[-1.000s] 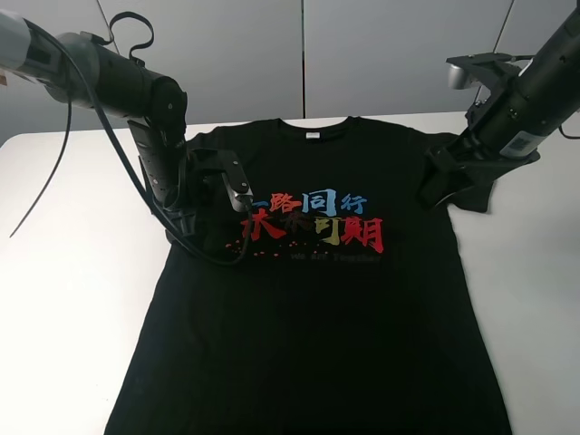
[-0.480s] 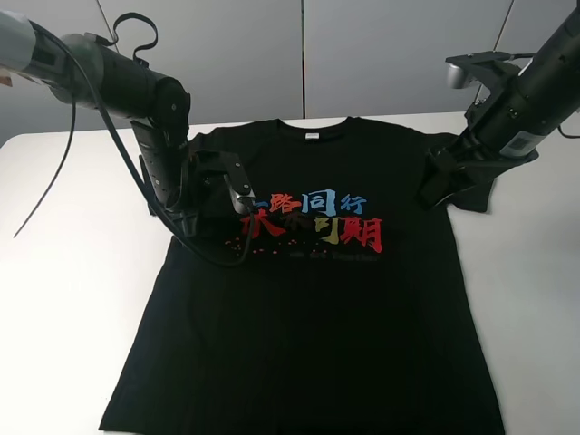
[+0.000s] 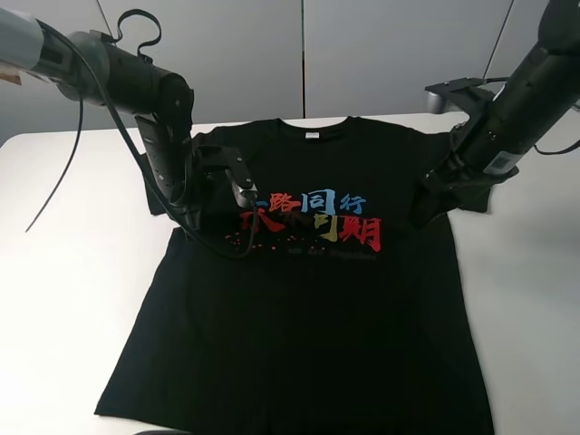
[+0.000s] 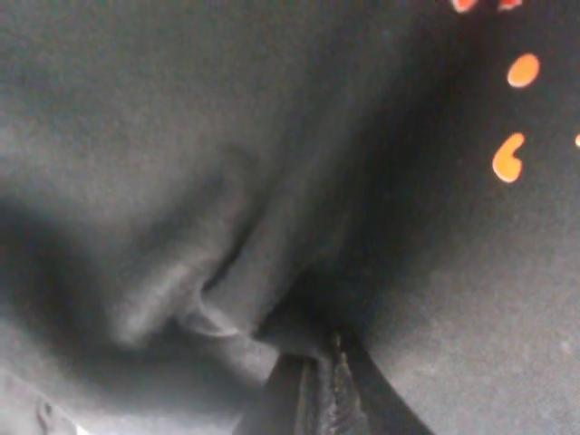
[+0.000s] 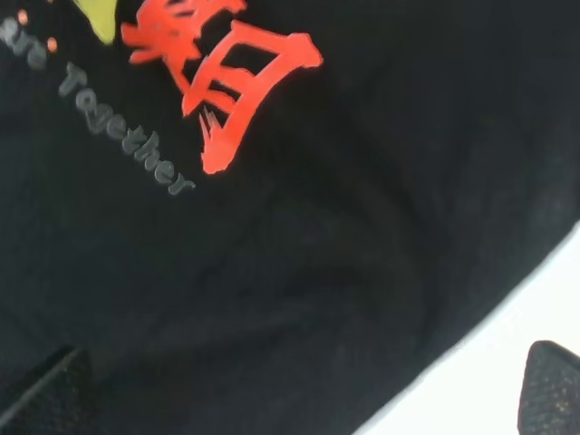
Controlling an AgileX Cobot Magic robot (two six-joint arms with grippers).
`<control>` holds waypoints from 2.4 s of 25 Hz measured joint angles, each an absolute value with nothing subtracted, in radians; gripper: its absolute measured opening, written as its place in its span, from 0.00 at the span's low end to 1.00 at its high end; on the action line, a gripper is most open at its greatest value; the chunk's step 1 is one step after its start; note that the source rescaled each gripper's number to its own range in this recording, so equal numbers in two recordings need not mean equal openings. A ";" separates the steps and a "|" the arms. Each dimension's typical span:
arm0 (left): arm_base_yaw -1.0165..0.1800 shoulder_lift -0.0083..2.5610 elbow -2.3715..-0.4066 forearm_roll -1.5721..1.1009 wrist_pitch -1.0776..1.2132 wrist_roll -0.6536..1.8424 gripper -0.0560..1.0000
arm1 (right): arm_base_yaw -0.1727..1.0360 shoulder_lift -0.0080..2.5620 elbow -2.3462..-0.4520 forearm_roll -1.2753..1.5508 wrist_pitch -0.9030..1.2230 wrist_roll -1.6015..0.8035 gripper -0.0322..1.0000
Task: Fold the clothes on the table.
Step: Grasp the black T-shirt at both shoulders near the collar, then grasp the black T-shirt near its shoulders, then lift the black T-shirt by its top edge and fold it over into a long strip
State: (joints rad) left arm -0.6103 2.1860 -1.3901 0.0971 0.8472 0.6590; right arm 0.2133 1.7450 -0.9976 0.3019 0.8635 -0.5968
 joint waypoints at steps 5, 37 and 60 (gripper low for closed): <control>-0.610 2.188 -1.395 0.097 0.844 0.657 0.05 | 0.287 1.814 -1.008 0.252 0.811 -0.640 1.00; -0.610 2.188 -1.397 0.097 0.837 0.657 0.05 | 0.308 2.048 -1.093 0.013 0.724 -0.589 0.19; -0.610 2.091 -1.690 0.150 0.817 0.457 0.05 | 0.309 1.872 -1.274 -0.351 0.736 -0.206 0.03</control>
